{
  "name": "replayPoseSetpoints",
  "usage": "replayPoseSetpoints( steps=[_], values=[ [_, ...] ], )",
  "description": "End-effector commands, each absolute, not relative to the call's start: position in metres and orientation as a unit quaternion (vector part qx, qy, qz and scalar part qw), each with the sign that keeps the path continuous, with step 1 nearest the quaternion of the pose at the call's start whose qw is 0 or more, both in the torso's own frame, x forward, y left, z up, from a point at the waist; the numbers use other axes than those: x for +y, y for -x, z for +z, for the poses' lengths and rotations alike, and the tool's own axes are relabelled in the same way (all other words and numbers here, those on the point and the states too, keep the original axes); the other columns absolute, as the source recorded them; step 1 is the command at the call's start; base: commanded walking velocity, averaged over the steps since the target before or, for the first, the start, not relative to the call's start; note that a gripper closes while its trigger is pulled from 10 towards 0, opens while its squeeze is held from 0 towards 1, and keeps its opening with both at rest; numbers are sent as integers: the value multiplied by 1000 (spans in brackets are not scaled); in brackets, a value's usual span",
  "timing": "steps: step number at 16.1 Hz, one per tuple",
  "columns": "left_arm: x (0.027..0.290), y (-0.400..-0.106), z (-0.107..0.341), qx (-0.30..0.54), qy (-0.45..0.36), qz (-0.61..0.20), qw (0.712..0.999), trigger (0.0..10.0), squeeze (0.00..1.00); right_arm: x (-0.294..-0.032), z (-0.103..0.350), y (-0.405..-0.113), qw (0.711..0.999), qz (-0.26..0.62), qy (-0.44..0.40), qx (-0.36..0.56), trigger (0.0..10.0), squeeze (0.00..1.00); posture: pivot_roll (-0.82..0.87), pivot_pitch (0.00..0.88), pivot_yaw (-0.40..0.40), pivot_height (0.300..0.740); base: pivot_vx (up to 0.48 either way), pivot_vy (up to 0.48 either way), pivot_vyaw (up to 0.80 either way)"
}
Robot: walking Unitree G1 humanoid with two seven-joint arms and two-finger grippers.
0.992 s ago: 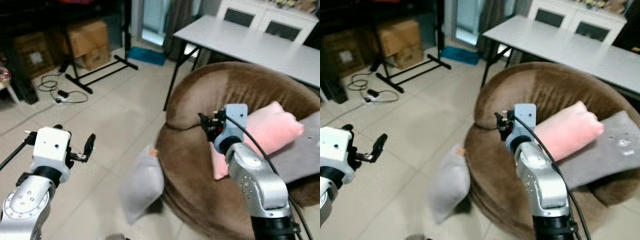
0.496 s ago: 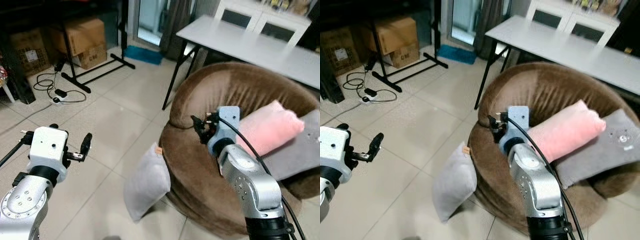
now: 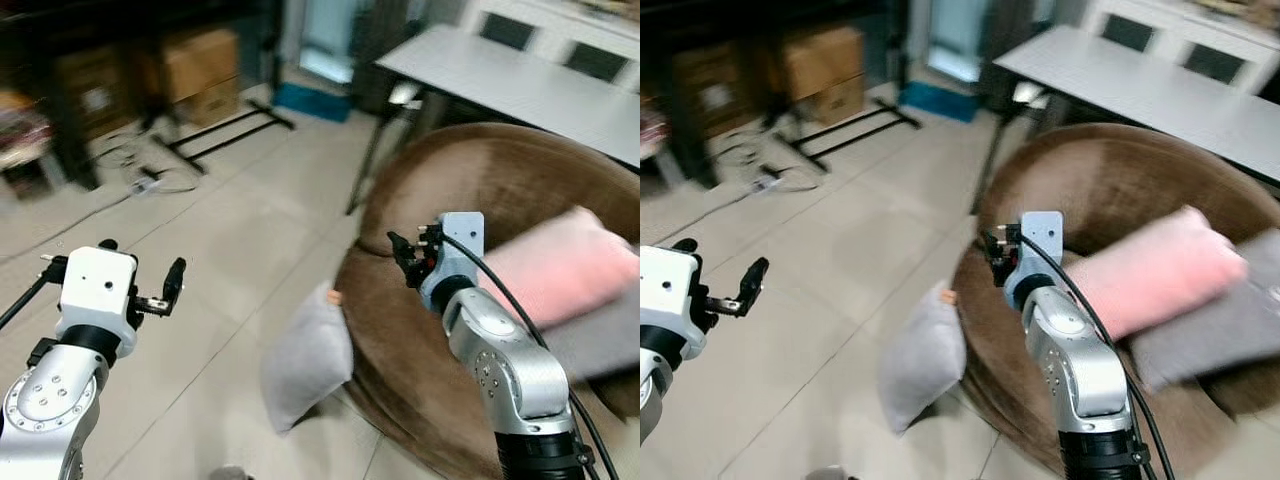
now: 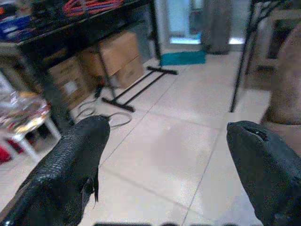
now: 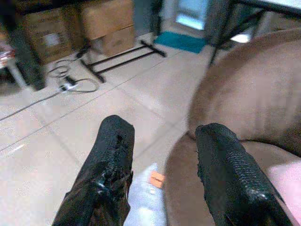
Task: Move the pillow to the sofa from floor
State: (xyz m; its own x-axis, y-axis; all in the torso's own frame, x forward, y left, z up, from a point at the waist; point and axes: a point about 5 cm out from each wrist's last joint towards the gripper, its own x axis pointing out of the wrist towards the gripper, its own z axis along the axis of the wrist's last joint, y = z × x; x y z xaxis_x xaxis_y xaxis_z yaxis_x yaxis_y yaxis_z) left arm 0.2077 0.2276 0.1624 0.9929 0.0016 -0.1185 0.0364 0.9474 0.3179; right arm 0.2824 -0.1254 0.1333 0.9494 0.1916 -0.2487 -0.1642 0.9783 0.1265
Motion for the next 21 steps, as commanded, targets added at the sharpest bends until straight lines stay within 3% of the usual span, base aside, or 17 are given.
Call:
replayPoseSetpoints(
  steps=[1,5,11,16,21],
  values=[
    [228,-208,161,62,-160,-14,985,10000,0,-128,132,-283,986,83,-49,137,10000,0,68,0,-119,740,262,0,800],
    [227,-209,162,60,-160,-16,985,10000,0,-129,131,-284,987,75,-43,139,10000,0,68,0,-117,740,262,0,800],
    [229,-210,162,55,-169,-3,984,10000,0,-132,128,-284,987,70,-41,142,10000,0,69,0,-114,740,84,0,0],
    [242,-205,152,59,-166,42,983,10000,0,-141,121,-279,989,64,-22,134,10000,0,72,0,-115,690,0,0,0],
    [239,-205,154,39,-161,36,985,10000,0,-141,116,-273,989,57,-24,134,10000,0,71,0,-118,640,0,0,0]
  ],
)
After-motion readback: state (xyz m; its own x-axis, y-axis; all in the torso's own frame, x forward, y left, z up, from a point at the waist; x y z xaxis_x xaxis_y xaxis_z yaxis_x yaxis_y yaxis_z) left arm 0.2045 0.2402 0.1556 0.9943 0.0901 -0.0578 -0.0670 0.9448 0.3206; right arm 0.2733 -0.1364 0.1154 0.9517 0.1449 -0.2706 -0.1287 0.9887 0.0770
